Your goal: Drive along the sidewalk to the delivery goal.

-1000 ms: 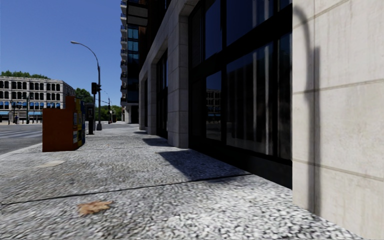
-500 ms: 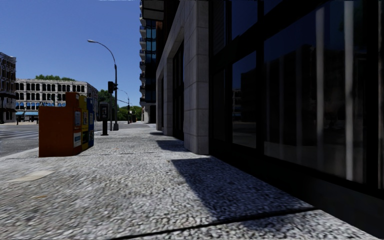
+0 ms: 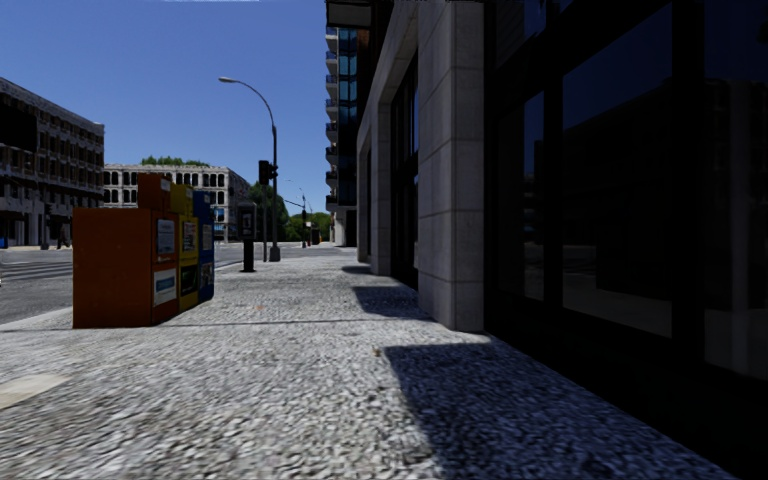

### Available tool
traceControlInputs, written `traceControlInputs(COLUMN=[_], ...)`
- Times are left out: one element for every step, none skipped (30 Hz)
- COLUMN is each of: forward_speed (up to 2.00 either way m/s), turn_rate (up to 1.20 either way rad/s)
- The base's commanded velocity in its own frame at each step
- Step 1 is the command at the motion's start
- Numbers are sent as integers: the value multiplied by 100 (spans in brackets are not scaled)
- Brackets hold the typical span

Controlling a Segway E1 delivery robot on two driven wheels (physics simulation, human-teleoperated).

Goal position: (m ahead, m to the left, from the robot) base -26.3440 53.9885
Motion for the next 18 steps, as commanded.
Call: traceControlInputs(forward_speed=[200,200,200,200,200,200,200,200,200,200,200,200,200,200,200,200,200,200], turn_rate=[29,29,29,29,29,29,27,9,10,10,11,11,11,11,12,14,14,14])
